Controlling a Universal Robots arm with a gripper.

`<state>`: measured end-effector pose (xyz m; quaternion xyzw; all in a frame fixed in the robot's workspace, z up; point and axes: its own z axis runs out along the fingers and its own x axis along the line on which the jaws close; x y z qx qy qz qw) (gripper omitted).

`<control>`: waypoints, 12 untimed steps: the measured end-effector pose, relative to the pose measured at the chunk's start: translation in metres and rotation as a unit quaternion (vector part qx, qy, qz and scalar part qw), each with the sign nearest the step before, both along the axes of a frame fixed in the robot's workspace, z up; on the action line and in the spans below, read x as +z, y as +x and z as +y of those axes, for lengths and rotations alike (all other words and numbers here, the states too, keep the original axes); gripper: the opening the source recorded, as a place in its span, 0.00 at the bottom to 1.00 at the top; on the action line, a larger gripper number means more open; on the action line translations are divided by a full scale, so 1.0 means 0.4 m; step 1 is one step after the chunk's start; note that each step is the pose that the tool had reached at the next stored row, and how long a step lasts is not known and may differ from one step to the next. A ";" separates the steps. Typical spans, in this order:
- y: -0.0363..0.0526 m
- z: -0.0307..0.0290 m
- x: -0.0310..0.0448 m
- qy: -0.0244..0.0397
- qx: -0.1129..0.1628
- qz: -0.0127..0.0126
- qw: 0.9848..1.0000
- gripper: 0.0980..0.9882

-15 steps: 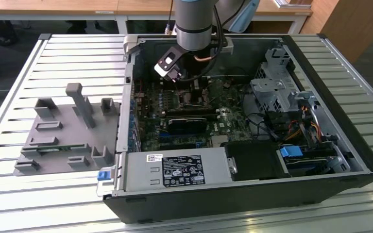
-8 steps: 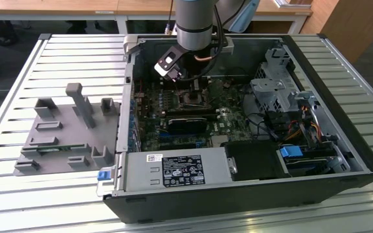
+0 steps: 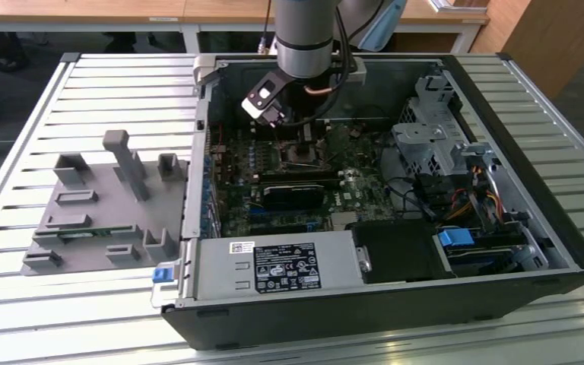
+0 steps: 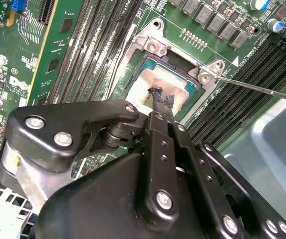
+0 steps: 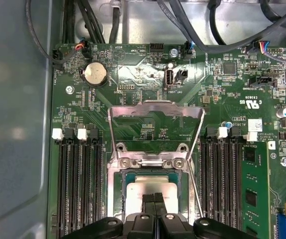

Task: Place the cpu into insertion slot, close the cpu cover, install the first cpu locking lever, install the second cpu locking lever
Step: 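Place the cpu into insertion slot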

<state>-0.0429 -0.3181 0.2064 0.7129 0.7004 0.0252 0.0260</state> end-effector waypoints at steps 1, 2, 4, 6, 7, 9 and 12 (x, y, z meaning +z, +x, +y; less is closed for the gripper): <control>0.000 0.000 0.001 0.000 0.000 0.000 1.000 0.01; 0.000 0.000 0.001 0.000 0.000 0.000 1.000 0.01; 0.000 0.000 0.003 0.000 0.000 0.000 1.000 0.01; 0.000 0.000 0.004 0.000 0.000 0.000 1.000 0.01; 0.000 0.000 0.005 0.000 0.000 0.000 1.000 0.01; 0.000 0.000 0.008 0.000 0.000 0.000 1.000 0.01; 0.000 0.000 0.010 0.000 0.000 0.001 1.000 0.01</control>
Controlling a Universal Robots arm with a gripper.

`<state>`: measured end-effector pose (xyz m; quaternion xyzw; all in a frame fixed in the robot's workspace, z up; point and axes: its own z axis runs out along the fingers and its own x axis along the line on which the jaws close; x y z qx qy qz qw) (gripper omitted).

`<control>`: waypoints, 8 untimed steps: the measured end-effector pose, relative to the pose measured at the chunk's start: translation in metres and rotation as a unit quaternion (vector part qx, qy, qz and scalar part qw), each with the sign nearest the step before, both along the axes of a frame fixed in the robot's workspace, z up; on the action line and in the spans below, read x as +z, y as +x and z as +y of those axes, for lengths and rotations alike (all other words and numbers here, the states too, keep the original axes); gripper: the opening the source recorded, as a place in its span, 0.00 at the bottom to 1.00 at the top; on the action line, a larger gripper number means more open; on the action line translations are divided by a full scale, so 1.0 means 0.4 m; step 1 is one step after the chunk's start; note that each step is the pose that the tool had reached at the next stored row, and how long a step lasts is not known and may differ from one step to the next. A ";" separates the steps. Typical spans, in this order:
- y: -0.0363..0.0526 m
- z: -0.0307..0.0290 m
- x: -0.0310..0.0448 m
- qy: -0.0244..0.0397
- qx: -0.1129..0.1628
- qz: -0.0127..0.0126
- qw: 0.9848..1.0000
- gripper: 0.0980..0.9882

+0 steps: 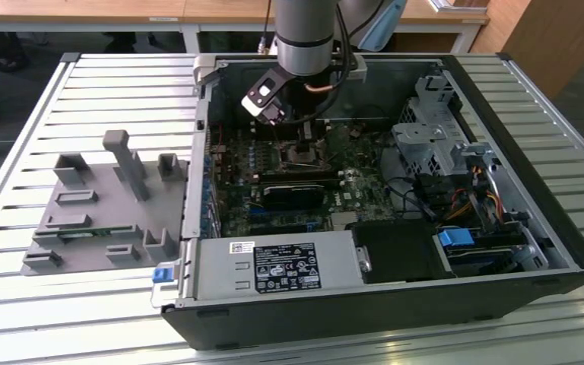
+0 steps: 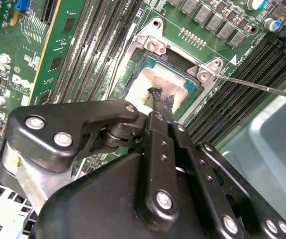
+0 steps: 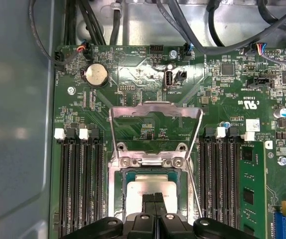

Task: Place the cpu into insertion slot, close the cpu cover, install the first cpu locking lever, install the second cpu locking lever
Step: 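Place the cpu into insertion slot, then close the cpu cover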

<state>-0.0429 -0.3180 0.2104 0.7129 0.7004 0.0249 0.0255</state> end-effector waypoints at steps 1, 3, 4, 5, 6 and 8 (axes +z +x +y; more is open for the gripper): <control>0.000 0.000 0.001 0.000 0.000 0.000 1.000 0.01; 0.000 0.000 0.002 0.000 0.000 0.000 1.000 0.01; 0.000 0.000 0.003 0.000 0.000 0.000 1.000 0.01; 0.000 0.000 0.004 0.000 0.000 0.000 1.000 0.01; 0.000 0.000 0.004 0.000 0.000 0.000 1.000 0.01; 0.000 0.000 0.006 0.000 0.000 0.000 1.000 0.01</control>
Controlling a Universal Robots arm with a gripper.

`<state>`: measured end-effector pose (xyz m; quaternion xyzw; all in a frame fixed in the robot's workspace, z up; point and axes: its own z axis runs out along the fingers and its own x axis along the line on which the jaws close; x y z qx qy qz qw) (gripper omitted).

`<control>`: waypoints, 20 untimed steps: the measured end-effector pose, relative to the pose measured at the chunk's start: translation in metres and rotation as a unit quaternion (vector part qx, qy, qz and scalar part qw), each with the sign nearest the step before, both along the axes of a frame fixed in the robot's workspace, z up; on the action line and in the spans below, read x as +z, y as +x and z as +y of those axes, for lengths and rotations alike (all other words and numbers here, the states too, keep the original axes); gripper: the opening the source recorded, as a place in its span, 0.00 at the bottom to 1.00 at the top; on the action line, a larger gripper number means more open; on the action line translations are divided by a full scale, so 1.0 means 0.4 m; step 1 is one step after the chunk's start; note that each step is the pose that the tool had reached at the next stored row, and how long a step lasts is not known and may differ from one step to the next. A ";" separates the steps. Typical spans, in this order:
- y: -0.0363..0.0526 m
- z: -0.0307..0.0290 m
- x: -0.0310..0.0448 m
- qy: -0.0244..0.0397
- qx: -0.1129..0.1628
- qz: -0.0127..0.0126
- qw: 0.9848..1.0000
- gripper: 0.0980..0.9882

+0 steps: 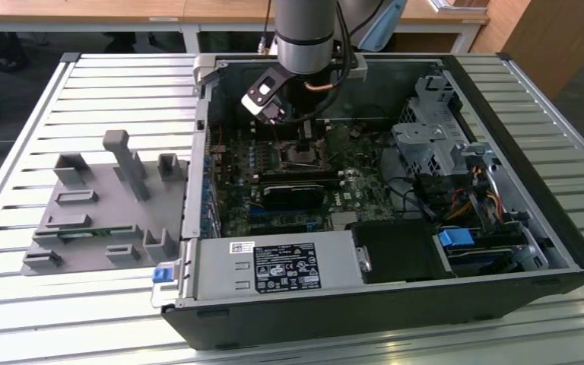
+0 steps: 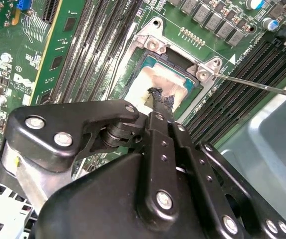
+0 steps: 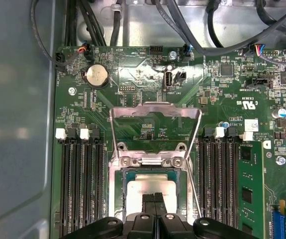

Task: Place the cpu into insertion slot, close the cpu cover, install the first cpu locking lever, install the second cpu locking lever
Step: 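Close the cpu cover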

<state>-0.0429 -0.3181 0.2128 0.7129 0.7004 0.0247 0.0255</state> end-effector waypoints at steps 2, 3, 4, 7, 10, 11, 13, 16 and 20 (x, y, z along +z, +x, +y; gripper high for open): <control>0.000 0.000 0.002 0.000 0.000 0.000 1.000 0.01; 0.000 0.000 0.003 0.000 0.000 0.000 1.000 0.01; 0.000 0.000 0.004 0.000 0.000 0.000 1.000 0.01; 0.000 0.000 0.008 0.000 0.000 0.000 1.000 0.01; 0.000 0.000 0.012 0.000 0.000 0.000 1.000 0.01; 0.000 0.000 0.015 0.000 0.000 0.000 1.000 0.01; 0.000 0.000 0.020 0.000 0.000 0.000 1.000 0.01; 0.000 0.000 0.029 0.000 0.000 0.000 1.000 0.01; 0.000 0.000 0.045 0.001 0.000 0.001 1.000 0.01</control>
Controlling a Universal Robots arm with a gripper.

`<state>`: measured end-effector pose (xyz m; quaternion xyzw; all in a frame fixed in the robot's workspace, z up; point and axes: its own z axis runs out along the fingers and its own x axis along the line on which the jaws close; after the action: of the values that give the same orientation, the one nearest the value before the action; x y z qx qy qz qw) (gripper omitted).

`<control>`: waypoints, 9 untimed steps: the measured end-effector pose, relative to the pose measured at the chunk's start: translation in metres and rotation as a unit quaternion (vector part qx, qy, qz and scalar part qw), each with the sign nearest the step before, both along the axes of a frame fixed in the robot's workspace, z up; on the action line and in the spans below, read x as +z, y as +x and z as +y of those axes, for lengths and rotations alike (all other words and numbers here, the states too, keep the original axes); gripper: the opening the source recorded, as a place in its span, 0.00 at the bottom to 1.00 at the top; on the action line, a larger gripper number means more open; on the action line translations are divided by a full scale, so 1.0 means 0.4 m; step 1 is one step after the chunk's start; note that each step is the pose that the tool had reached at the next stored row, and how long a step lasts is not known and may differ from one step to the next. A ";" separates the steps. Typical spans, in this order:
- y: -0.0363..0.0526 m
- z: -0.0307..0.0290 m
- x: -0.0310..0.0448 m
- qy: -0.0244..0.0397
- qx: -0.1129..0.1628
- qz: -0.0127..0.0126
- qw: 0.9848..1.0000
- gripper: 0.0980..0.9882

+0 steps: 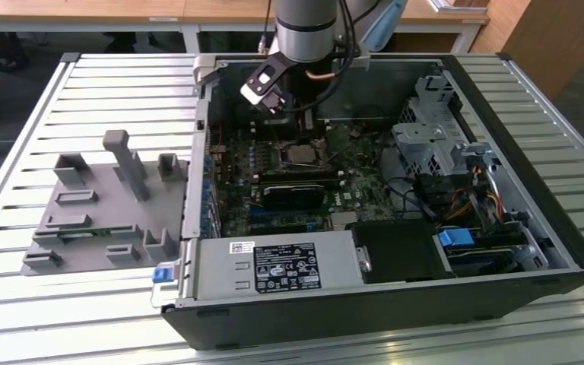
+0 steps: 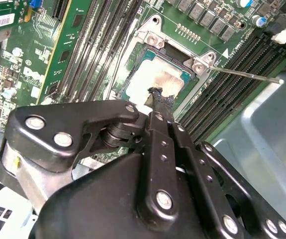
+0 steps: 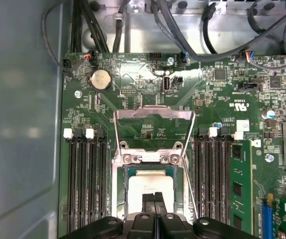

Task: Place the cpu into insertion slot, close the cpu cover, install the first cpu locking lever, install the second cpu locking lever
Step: 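Close the cpu cover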

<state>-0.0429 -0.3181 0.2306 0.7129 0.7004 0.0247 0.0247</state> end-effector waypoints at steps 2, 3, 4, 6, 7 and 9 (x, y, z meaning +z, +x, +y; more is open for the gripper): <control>0.000 0.000 0.013 0.000 0.000 0.000 1.000 0.01; 0.000 0.000 0.021 0.000 0.000 0.000 1.000 0.01; 0.000 0.000 0.030 0.000 0.000 0.000 1.000 0.01; 0.000 0.000 0.049 0.000 0.000 0.000 1.000 0.01; 0.000 0.000 0.059 0.000 0.000 0.000 1.000 0.01; -0.001 0.000 0.075 0.000 0.000 0.000 1.000 0.01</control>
<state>-0.0432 -0.3181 0.2608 0.7129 0.7004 0.0247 0.0246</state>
